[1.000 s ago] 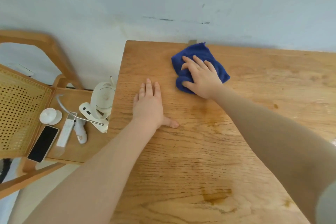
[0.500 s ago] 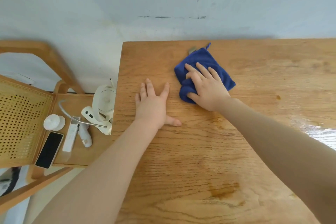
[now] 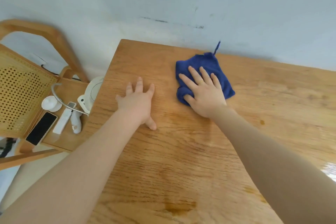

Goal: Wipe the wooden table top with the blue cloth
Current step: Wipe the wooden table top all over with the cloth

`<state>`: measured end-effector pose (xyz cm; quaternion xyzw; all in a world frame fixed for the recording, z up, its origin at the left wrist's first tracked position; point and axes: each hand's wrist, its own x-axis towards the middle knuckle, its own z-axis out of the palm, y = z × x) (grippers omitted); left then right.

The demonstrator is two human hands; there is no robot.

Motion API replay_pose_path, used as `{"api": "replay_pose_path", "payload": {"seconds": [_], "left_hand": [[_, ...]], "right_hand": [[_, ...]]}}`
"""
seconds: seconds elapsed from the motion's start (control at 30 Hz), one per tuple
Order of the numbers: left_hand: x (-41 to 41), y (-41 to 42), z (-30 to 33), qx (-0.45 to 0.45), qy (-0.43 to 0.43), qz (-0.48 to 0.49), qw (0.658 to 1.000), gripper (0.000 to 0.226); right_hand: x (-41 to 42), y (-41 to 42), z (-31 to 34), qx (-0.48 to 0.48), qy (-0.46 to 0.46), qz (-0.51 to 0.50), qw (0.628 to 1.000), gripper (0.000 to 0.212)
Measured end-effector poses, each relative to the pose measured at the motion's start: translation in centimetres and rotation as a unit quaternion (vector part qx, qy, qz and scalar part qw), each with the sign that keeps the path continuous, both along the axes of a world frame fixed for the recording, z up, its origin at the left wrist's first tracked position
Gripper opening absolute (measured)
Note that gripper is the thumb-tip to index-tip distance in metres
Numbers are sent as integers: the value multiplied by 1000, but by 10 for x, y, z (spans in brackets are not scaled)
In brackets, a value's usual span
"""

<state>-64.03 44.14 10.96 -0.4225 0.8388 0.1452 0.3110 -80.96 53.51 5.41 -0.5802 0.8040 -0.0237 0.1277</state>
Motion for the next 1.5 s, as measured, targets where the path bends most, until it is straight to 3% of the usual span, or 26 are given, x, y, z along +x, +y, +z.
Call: {"api": "replay_pose_path", "payload": {"seconds": [0.17, 0.3, 0.37, 0.47, 0.63, 0.77, 0.97, 1.17, 1.33, 1.5], "left_hand": [[5, -3, -3, -46, 8, -81, 996, 130], [21, 4, -2, -12, 49, -67, 996, 112], [21, 16, 1, -50, 52, -108, 992, 99], [16, 36, 10, -96, 72, -152, 981, 88], [-11, 45, 9, 4, 50, -127, 991, 126], [-16, 50, -12, 11, 76, -107, 991, 142], [-25, 56, -11, -19, 44, -104, 993, 147], [-32, 63, -5, -29, 15, -97, 995, 147], [-35, 61, -4, -35, 14, -89, 995, 147], [-31, 60, -8, -21, 7, -89, 996, 146]], "right_hand": [[-31, -1, -1, 9, -7, 55, 998, 53], [-58, -32, -6, 5, 0, -59, 998, 49], [-52, -32, -3, 7, -7, -100, 995, 50], [-27, 2, 1, -13, -14, -65, 998, 51], [5, 55, 5, 21, -3, -3, 1000, 53], [-20, 34, -1, -1, 6, -1, 1000, 56], [-60, -1, 0, 21, -1, -76, 997, 59], [-7, 70, 4, 9, 23, 46, 999, 68], [-36, 42, 1, -2, 8, 96, 995, 65], [-82, -12, -4, -12, -17, -12, 1000, 62]]}}
